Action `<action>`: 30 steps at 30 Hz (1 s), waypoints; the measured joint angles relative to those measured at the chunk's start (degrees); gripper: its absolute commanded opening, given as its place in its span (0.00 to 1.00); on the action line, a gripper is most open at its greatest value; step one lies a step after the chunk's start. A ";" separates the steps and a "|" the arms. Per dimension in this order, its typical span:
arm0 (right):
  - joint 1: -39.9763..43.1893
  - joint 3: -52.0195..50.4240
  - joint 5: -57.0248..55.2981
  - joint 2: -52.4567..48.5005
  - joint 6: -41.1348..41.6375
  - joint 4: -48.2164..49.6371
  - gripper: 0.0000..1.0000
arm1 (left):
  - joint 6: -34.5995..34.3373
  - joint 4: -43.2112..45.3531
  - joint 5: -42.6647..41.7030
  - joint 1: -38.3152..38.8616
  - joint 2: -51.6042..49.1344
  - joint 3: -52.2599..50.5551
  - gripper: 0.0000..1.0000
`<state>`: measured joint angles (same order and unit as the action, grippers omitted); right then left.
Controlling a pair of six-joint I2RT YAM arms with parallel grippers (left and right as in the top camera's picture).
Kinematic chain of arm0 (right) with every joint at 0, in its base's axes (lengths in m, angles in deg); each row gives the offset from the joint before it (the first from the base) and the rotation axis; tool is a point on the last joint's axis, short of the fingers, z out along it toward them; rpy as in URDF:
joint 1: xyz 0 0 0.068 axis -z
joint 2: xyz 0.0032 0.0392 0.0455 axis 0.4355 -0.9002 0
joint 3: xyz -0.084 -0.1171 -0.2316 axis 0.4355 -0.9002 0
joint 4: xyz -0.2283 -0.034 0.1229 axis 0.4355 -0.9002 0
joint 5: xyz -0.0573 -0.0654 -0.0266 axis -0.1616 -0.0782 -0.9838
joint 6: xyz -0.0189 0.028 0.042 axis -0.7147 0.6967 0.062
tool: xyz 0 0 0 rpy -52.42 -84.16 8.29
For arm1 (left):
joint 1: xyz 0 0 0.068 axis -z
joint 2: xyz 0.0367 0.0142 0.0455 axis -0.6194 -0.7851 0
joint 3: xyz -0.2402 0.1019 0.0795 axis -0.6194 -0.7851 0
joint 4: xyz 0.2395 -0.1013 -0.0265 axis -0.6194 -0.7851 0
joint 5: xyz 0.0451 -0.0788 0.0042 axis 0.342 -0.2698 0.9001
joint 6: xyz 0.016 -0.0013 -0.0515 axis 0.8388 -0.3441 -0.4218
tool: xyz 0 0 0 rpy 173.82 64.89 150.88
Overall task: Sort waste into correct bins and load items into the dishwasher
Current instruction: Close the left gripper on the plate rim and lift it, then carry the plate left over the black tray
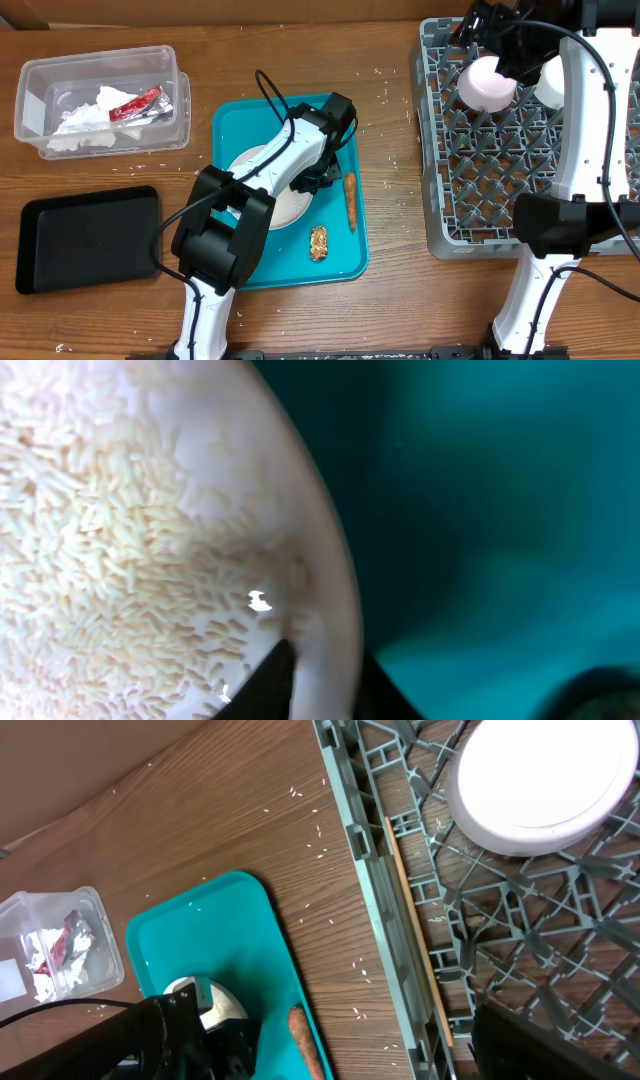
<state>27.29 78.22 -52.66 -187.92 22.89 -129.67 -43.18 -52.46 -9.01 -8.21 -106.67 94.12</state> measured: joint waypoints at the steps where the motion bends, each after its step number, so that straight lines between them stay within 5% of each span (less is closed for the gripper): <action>1: 0.00 0.00 -0.02 0.00 0.00 -0.04 1.00 | 0.44 -0.13 0.17 0.02 0.00 0.00 0.13; 5: 0.00 0.00 -0.02 0.00 -0.04 -0.02 1.00 | 0.85 -1.42 0.98 0.09 0.02 0.04 0.04; 30: 0.00 0.00 -0.02 0.00 0.00 -0.02 1.00 | 1.03 -21.57 10.73 0.44 -0.33 9.46 0.04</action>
<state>27.29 78.22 -52.68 -187.92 22.89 -129.69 -42.16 -74.03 1.72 -7.77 -106.99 103.58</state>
